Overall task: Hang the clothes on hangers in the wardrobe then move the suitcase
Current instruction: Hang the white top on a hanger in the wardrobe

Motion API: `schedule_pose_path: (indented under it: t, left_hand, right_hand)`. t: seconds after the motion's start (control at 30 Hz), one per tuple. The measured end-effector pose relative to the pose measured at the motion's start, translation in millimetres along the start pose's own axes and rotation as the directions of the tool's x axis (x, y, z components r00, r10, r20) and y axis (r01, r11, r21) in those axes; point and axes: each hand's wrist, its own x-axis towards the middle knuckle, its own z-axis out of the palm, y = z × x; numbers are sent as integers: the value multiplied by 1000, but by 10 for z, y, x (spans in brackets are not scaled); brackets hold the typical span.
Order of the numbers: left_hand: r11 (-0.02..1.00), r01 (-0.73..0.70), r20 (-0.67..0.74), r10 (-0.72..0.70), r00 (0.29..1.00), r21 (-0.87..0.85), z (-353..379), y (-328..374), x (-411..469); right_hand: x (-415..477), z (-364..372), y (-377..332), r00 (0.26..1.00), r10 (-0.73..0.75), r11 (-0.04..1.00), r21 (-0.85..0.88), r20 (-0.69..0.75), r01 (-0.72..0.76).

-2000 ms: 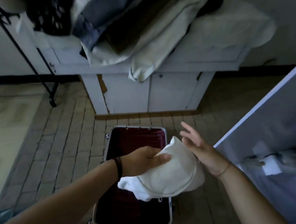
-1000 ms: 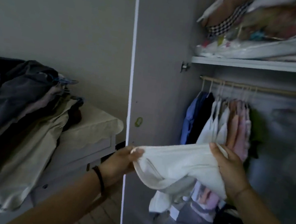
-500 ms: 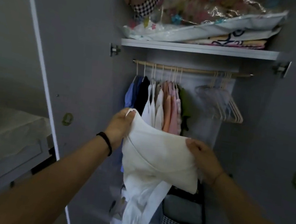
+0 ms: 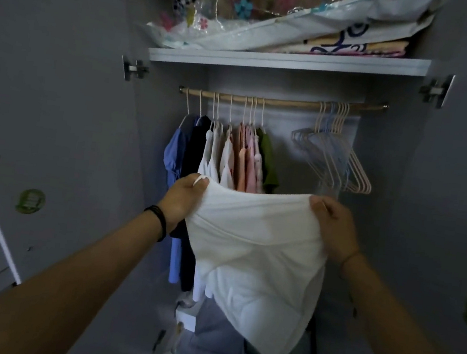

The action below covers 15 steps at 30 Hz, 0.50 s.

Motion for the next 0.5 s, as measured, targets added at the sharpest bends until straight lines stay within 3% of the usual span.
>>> schedule_pose_path:
  t: [0.2, 0.37, 0.5]
  left_hand:
    - [992, 118, 71, -121, 990, 34, 18, -159, 252]
    - [996, 85, 212, -86, 973, 15, 70, -142, 518]
    - [998, 59, 219, -54, 974, -14, 98, -171, 852]
  right_hand:
    - [384, -19, 157, 999, 41, 997, 64, -32, -39]
    - [666, 17, 282, 990, 137, 978, 165, -46, -127]
    - [854, 68, 335, 964, 259, 930, 285, -60, -232]
